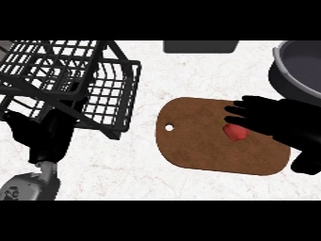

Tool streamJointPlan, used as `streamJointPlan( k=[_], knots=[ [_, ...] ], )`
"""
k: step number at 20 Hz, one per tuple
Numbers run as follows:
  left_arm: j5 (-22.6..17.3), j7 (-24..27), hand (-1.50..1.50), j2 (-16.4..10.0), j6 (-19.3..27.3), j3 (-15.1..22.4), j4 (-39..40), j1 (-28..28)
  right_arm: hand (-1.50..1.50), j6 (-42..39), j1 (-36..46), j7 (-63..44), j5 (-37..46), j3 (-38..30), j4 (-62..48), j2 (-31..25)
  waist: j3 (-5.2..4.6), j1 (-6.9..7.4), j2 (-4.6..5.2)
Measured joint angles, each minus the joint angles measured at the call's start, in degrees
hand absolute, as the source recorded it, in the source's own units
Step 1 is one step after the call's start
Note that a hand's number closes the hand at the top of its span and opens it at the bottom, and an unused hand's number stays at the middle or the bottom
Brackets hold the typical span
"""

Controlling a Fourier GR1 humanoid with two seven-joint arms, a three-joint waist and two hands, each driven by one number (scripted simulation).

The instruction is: Pick the bell pepper from the cutting board and place it in the pot

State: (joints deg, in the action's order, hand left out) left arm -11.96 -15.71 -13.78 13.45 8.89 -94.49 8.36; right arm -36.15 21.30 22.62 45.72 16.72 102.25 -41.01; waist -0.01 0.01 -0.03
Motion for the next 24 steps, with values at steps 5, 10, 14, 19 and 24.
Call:
streamJointPlan(
  k=[5, 10, 14, 19, 24],
  knots=[
    [1.41, -0.88, 0.00, 1.22, -0.62, -0.32, -1.15, -0.71, -1.50, -1.02, -2.54, -1.80, 3.30, -0.83, 1.67, 3.41, 0.01, 0.01, -0.01],
    [2.02, -0.79, 0.00, 2.17, -1.61, -1.05, -0.86, -0.78, -1.50, 0.34, -1.29, -3.71, 8.96, 0.17, -1.98, 6.95, 0.00, 0.18, 0.03],
    [2.86, -2.82, 0.00, 2.33, -1.73, -1.27, -3.21, -1.17, -1.50, 3.15, -1.27, -4.50, 13.89, 2.18, -5.48, 10.06, 0.02, 0.28, 0.04],
    [3.06, -3.22, 0.00, 2.75, -3.15, -2.98, -2.74, -0.44, -1.50, 5.82, -0.81, -2.19, 19.10, 3.26, -9.94, 11.66, 0.01, 0.22, 0.05],
    [4.30, -1.72, 0.00, 3.95, -3.86, -3.07, -1.91, -1.32, -1.50, 7.56, 0.15, -3.88, 24.93, 4.99, -14.17, 14.99, 0.01, 0.23, 0.06]
  ],
)
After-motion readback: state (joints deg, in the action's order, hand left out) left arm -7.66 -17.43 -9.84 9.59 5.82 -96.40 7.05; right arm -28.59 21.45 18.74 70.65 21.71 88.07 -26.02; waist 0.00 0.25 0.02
